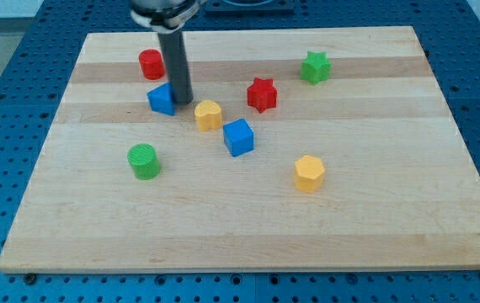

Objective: Slightly move the blue cube to the right

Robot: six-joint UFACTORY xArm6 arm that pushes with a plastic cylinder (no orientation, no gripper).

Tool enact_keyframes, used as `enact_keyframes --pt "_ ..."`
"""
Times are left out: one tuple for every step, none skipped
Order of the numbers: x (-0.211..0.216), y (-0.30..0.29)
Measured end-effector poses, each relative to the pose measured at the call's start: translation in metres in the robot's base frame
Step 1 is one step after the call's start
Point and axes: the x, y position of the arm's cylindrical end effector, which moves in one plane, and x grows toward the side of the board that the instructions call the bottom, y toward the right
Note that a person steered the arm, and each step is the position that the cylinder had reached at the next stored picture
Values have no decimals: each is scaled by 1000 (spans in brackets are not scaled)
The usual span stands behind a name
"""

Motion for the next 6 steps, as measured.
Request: enact_keyframes --pt "2 -1" --pt "42 0" --pt "58 1" --pt "60 34" --pt "60 75" --pt "59 75"
